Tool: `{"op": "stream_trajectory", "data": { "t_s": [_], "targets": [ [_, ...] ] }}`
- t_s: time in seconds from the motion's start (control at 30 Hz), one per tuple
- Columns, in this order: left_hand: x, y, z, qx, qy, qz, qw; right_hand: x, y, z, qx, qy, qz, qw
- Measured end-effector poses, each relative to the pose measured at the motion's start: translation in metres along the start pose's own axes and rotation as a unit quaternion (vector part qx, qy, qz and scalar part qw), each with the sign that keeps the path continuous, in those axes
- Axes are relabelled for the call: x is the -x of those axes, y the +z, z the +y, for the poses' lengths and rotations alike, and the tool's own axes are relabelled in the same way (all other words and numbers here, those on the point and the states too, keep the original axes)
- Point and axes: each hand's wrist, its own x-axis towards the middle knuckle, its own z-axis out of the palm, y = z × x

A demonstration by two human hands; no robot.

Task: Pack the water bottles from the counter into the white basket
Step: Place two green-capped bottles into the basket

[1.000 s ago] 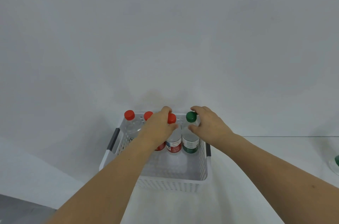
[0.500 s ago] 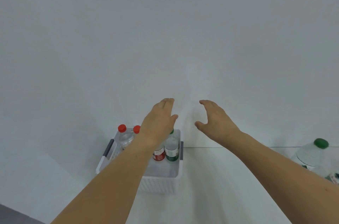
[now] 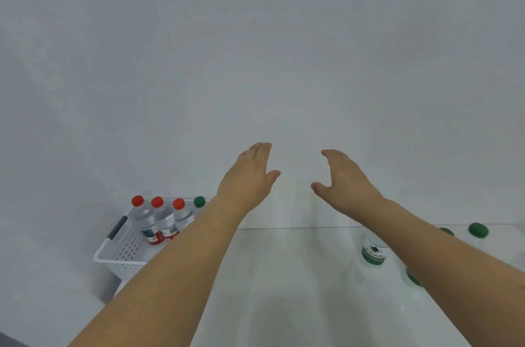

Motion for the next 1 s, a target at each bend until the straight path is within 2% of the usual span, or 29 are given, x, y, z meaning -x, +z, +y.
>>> {"op": "stream_trajectory", "data": {
  "t_s": [0.2,0.43,0.63,0.8,0.93,1.0],
  "targets": [
    [-0.019,0.036,0.072,0.038,-0.006,-0.016,0.999,0.012,-0.042,0.081,0.021,0.071,-0.039,0.997],
    [-0.042,0.097,0.158,0.054,-0.028,-0.102,0.993,0.035,-0.074,0.194,0.062,0.122,-0.085,0.987],
    [-0.055,0.162,0.212,0.083,-0.069,-0.169,0.98,0.046,-0.073,0.259,0.055,0.173,-0.229,0.956],
    [-0.06,0.216,0.236,0.078,-0.09,-0.229,0.966,0.049,-0.053,0.29,0.066,0.153,-0.288,0.943],
    [-0.06,0.245,0.242,0.072,-0.144,-0.262,0.952,0.045,-0.036,0.305,0.073,0.121,-0.276,0.951],
    [-0.061,0.26,0.243,0.056,-0.158,-0.253,0.953,0.044,-0.028,0.317,0.066,0.116,-0.267,0.954]
  ]
}}
